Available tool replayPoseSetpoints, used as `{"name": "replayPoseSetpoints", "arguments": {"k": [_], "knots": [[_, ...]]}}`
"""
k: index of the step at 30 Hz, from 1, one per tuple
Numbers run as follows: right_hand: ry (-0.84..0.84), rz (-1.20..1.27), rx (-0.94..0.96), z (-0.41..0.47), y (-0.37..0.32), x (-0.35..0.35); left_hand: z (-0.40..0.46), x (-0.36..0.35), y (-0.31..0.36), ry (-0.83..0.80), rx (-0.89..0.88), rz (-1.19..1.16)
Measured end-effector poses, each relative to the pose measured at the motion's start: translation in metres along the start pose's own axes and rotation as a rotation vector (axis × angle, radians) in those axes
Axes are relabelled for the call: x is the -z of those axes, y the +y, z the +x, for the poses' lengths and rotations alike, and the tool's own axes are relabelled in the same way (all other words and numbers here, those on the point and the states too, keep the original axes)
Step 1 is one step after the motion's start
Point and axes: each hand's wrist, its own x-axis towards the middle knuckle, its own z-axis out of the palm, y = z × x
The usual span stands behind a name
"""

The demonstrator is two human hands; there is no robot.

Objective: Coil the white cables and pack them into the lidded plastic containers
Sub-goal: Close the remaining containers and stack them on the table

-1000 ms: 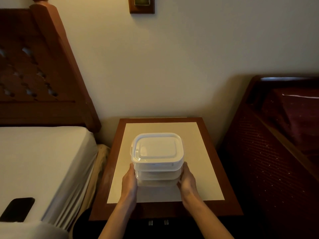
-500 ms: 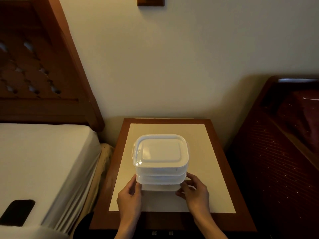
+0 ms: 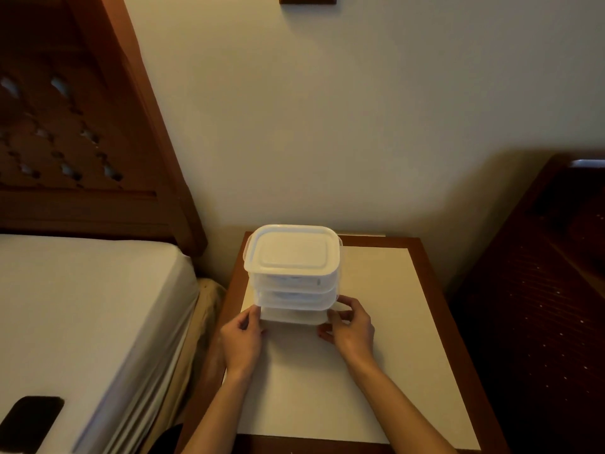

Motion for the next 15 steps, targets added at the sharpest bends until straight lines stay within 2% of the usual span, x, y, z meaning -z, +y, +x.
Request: {"name": "replayPoseSetpoints", "arguments": {"k": [5,15], "knots": [[-0.014,-0.062,-0.009,0.040,-0.012,-0.025,0.046,-0.014,0.002,0.011,0.026,-0.024],[0.064,-0.184,-0.021,0.111,-0.022,-0.069,0.127,-0.040,0.007,0.006,0.068,-0.052]]}}
